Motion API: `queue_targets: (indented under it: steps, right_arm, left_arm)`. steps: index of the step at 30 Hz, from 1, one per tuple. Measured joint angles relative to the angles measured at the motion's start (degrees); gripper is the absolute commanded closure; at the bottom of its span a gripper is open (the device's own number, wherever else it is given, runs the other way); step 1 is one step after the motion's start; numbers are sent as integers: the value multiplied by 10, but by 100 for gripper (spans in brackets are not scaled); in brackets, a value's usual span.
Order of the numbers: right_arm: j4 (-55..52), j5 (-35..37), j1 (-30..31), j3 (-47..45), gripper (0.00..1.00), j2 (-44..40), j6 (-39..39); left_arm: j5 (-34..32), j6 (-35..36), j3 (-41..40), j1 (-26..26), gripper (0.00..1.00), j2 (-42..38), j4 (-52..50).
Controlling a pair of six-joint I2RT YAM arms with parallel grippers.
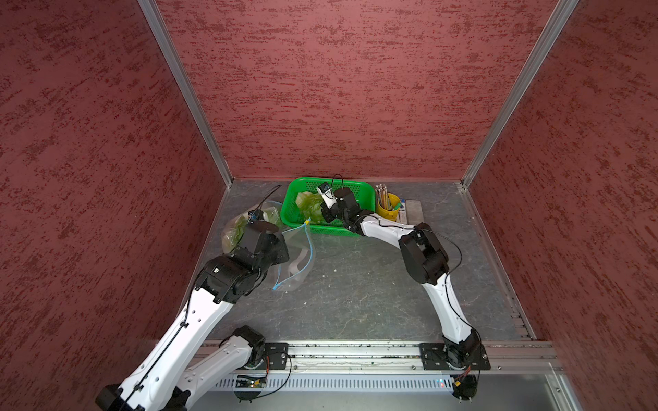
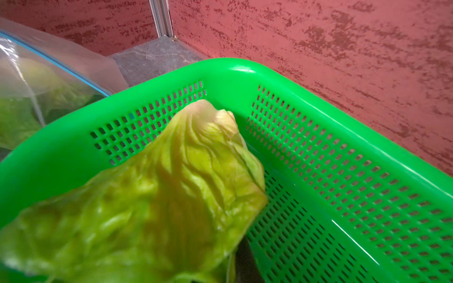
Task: Put the chinese cabbages into a zipper bag and zip it
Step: Pick up the Chinese cabbage from the basket, then place the Chinese cabbage in the zipper food storage bag.
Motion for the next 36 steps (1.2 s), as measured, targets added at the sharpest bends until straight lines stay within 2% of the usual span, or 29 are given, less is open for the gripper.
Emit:
queue_targets:
  steps: [16,25,36]
  right_arm:
    - [46,-7,-67,-277,98,-312,148]
    - [-43,-24,-88,-385,97,-479,219]
    - [-172,-73,-108,-443,96,-671,261]
  left_arm:
    - [112,0,-13,-11,100,36,62]
    - [140,2,-29,-60,100,93,116]
    - [157,2,-36,-83,100,139,174]
